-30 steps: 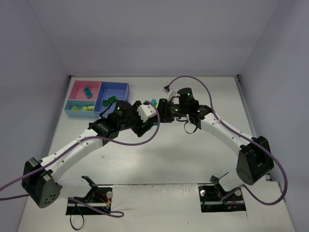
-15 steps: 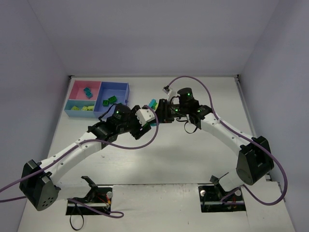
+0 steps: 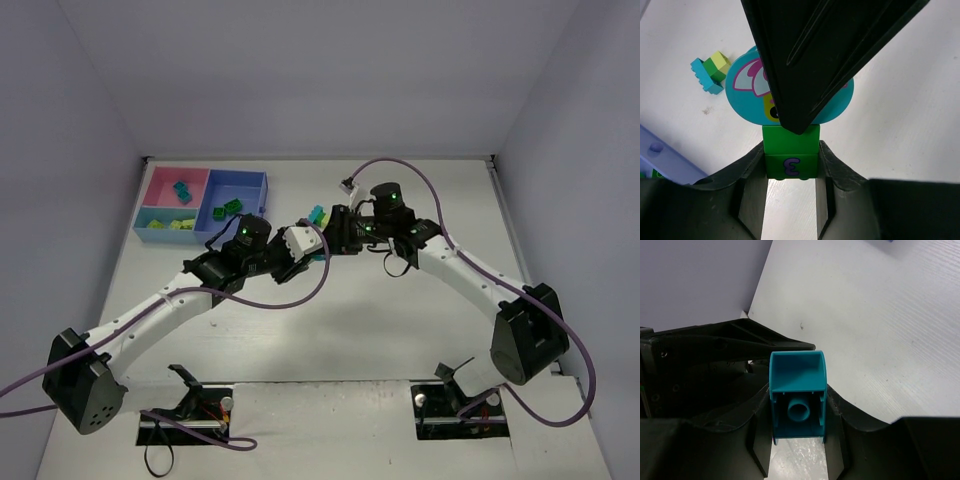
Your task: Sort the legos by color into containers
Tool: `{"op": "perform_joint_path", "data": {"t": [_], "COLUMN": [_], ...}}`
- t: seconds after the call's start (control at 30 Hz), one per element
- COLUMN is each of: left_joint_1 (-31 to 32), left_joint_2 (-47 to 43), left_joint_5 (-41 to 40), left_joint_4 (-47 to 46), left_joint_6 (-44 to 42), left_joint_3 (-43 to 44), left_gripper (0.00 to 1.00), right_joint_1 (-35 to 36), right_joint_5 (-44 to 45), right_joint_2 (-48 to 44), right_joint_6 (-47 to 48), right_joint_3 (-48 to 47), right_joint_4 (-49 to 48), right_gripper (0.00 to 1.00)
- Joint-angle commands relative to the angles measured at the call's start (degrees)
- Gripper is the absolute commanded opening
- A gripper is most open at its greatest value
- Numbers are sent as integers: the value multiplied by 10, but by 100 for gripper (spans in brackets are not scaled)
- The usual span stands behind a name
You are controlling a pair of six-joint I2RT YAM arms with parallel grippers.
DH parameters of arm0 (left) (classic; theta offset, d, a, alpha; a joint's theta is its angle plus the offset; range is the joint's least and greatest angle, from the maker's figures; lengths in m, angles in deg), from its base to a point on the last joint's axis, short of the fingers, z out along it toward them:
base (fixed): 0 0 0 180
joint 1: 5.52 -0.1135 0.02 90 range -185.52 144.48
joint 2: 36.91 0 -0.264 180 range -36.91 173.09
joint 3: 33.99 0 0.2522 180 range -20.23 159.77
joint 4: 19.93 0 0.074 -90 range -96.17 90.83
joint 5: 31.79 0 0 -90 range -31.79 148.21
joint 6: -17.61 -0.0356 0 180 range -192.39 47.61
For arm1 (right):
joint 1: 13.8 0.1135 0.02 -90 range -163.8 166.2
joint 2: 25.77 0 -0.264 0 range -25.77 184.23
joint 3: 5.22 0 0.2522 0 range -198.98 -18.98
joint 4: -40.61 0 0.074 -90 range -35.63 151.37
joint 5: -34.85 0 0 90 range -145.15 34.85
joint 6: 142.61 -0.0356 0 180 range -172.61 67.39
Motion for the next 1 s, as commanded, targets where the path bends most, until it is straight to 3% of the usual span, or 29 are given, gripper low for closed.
{"op": "perform_joint_path", "data": {"t": [0.0, 0.77, 0.97], "left_joint_1": [-11, -30, -126], "left_joint_2": [-6, -11, 13], "left_joint_5": [9, 5, -64], "left_joint_4": [-33, -27, -52], "left_joint_6": [3, 3, 59], "left_joint_3": [9, -20, 0], "left_gripper": [2, 1, 1], "right_joint_1": [-9, -74, -80], "right_joint_5": [-19, -19, -8], "right_joint_2": [-38, -65, -56], "right_joint_6": [7, 26, 46], "right_joint_3": [3, 43, 56], "right_joint_4": [-27, -40, -31], "right_gripper": [0, 0, 0]}}
